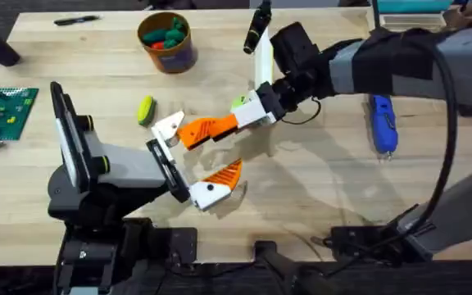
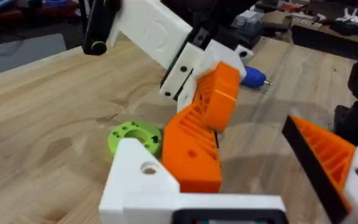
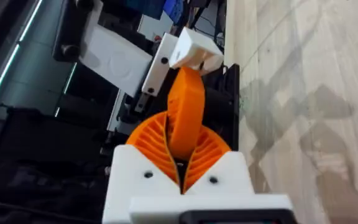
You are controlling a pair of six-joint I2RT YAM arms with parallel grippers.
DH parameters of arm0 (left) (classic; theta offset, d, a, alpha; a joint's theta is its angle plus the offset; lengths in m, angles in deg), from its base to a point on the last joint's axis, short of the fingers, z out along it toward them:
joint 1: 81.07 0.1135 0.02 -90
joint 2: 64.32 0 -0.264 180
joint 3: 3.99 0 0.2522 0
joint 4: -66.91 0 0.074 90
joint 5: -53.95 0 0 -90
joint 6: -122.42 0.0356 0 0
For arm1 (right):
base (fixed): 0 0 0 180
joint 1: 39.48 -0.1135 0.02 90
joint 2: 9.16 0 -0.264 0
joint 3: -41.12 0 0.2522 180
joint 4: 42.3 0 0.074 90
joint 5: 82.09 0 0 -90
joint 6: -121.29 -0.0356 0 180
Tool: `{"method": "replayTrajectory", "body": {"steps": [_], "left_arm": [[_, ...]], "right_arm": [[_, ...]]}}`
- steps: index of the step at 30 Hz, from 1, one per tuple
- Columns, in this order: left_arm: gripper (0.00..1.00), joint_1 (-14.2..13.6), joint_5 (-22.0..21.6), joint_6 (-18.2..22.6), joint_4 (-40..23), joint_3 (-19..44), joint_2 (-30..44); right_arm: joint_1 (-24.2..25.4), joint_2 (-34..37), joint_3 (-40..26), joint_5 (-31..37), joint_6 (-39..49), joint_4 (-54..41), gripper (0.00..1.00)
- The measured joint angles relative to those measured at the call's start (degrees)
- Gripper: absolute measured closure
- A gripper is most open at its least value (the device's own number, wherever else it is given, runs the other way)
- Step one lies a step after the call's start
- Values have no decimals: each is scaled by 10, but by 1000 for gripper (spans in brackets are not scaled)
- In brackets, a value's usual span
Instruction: Pick up the gripper from the table and insert it into the empty holder that is missing its gripper. Then pick up a screw, insert it into the mounting hole, and use the screwdriver to tighten it. Finally, clean up the table by picking up the vegetable and placing it into the bucket.
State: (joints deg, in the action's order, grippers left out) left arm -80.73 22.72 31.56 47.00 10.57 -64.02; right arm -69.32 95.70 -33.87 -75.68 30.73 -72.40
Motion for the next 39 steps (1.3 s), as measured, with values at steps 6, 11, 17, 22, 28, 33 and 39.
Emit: {"method": "replayTrajectory", "body": {"steps": [6,11,17,22,28,33,39], "left_arm": [[15,0,1,0,0,0,0],[15,0,-1,0,0,0,0],[15,0,-4,0,0,0,0],[15,2,-2,0,0,0,0],[15,2,2,-1,-1,0,0],[15,4,6,-1,-3,0,0],[15,9,13,0,-5,0,0]], "right_arm": [[-2,0,0,5,-37,46,995],[-9,0,0,9,-62,70,995],[-21,0,0,25,-89,91,995],[-32,0,0,37,-112,121,996],[-38,0,0,48,-135,135,996],[-38,0,0,54,-153,152,996],[-39,0,0,66,-193,185,996]]}}
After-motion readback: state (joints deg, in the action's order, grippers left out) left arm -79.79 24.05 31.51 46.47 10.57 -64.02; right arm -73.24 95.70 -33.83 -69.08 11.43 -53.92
